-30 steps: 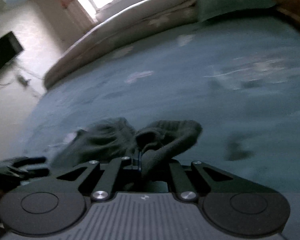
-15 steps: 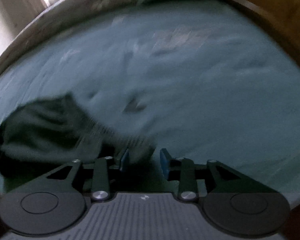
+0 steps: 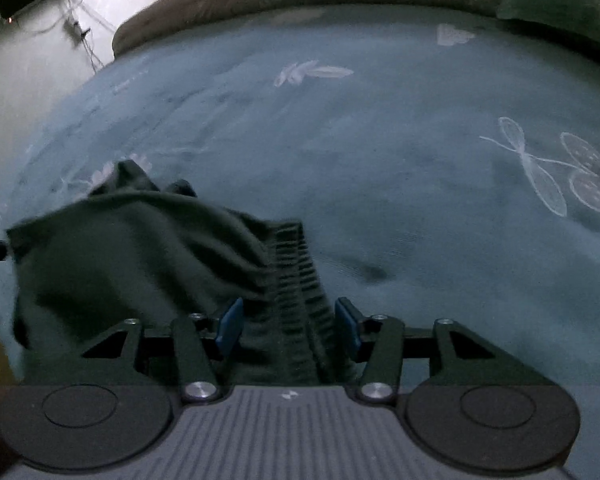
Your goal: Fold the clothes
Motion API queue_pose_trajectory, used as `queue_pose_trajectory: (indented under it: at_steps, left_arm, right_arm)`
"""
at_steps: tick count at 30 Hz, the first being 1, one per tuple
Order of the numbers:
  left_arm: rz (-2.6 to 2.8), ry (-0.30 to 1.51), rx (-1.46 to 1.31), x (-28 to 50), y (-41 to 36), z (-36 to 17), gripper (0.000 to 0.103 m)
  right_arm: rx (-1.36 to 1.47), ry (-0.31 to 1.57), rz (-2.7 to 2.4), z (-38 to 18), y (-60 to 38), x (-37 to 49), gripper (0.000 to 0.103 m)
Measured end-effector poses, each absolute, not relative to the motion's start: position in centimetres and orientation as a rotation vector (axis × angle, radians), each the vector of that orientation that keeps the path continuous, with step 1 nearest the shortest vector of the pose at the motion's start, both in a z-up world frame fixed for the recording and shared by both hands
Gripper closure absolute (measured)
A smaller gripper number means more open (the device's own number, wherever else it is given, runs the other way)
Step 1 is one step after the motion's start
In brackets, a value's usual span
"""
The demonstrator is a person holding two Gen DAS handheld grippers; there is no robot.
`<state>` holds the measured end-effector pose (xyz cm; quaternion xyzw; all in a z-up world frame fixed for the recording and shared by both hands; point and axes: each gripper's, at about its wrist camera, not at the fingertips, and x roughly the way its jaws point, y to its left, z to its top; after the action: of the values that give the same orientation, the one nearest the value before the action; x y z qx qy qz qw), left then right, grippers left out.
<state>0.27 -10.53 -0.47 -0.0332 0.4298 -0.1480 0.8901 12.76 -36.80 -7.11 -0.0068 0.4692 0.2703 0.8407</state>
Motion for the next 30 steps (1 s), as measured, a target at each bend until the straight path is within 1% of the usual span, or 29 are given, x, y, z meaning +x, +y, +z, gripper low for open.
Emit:
queue_pose_trajectory:
  at_steps: [1,2,6,8,9,10,11,12,14,15,16,24,28,30]
  left_arm:
    - [-0.299,0.896,-0.072,0.1,-10.4,-0.5,0.001]
    - [-0.291,0.898,-0.075,0.0,-10.3,-0.6,0.001]
    - [-0.273,0.905,-0.085,-0.1,-10.1,-0.8,0.001]
    - [-0.272,0.905,-0.084,-0.1,-10.2,-0.9,0.001]
    - [-0.271,0.906,-0.082,-0.1,-10.2,-0.9,0.001]
    - [-0.271,0.908,-0.082,-0.1,-10.3,-0.9,0.001]
    - [-0.271,0.909,-0.081,-0.1,-10.3,-0.9,0.001]
    - [-0.272,0.911,-0.079,-0.1,-10.4,-0.9,0.001]
    - [-0.274,0.908,-0.071,-0.2,-10.5,-0.9,0.001]
    - [-0.272,0.905,-0.068,-0.2,-10.4,-0.8,0.001]
    - [-0.268,0.901,-0.067,-0.2,-10.4,-0.7,0.001]
    - [-0.227,0.864,-0.068,0.0,-9.6,0.3,0.001]
    - [-0.215,0.860,-0.066,0.0,-9.3,0.4,0.001]
    - [-0.210,0.858,-0.064,0.0,-9.2,0.5,0.001]
  right_arm:
    - [-0.005,0.999,0.582,-7.4,-36.8,13.1,0.035]
    - [0.000,1.005,0.597,-7.6,-36.7,13.3,0.032]
    - [-0.062,1.000,0.680,-7.4,-35.6,12.9,0.032]
    - [-0.137,0.986,0.700,-7.4,-35.0,12.6,0.038]
    - [-0.155,0.980,0.693,-7.4,-34.8,12.8,0.045]
    - [-0.151,0.978,0.686,-7.4,-34.7,13.3,0.061]
    - [-0.136,0.982,0.682,-7.2,-34.8,13.5,0.073]
    - [-0.122,0.986,0.678,-7.1,-34.8,13.8,0.077]
    - [-0.128,0.980,0.675,-6.9,-34.7,13.8,0.078]
    - [-0.141,0.973,0.675,-6.8,-34.6,13.7,0.082]
    - [-0.149,0.965,0.673,-6.7,-34.5,13.7,0.084]
    - [-0.159,0.815,0.418,-3.0,-38.4,17.7,0.085]
    - [-0.132,0.790,0.314,-1.9,-41.6,20.6,0.085]
    - [-0.166,0.779,0.240,-1.9,-42.7,21.8,0.085]
